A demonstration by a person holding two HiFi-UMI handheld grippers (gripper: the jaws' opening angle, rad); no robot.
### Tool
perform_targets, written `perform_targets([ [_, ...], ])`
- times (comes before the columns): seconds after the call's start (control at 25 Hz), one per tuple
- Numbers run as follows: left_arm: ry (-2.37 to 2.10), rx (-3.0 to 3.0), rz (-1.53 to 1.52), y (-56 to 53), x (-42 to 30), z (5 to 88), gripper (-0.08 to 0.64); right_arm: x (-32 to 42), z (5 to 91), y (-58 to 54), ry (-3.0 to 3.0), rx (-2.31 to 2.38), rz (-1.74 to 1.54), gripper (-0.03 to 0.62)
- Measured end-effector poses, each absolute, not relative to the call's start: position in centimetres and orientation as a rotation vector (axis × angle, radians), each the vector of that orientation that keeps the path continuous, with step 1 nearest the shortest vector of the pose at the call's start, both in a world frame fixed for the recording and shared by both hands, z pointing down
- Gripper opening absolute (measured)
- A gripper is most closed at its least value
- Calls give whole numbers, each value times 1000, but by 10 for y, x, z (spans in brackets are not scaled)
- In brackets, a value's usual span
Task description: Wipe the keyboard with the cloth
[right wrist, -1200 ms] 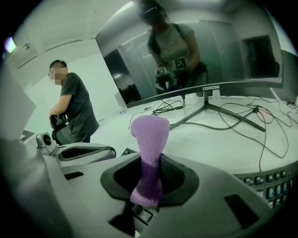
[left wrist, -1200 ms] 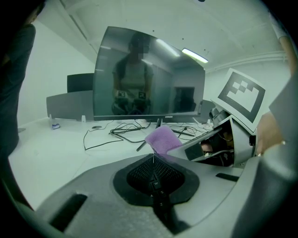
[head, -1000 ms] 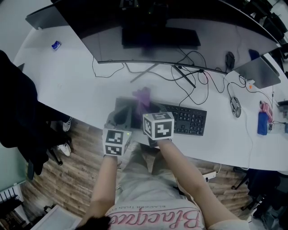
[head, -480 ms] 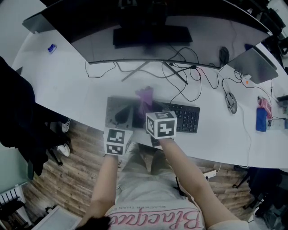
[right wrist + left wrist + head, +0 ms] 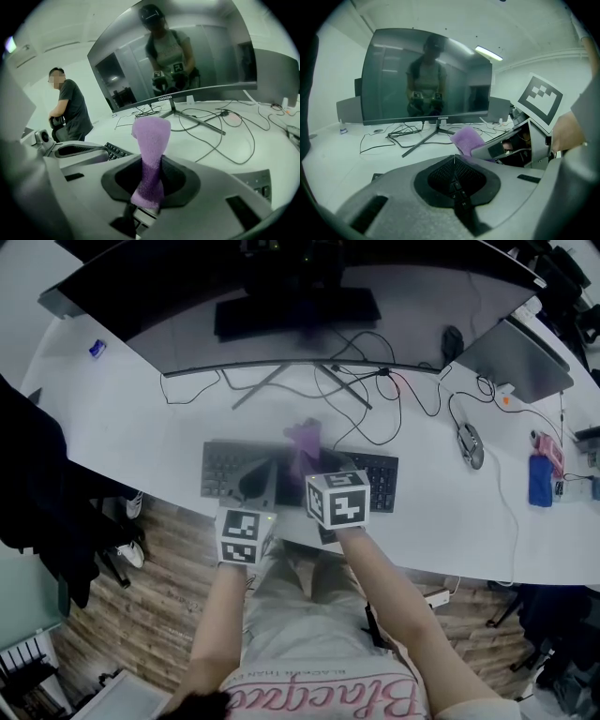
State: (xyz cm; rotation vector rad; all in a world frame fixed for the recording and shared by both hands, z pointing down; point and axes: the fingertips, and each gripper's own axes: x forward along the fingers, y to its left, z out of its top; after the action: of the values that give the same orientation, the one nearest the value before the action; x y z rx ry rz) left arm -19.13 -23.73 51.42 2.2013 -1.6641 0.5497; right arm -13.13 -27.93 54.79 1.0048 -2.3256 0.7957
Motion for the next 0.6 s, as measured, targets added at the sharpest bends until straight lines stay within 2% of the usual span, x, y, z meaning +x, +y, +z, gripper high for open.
perform_targets([
  [0.6,-1618,2257,564,-251,-119,515,8,-58,549,-290,-2314,1052,797,87],
])
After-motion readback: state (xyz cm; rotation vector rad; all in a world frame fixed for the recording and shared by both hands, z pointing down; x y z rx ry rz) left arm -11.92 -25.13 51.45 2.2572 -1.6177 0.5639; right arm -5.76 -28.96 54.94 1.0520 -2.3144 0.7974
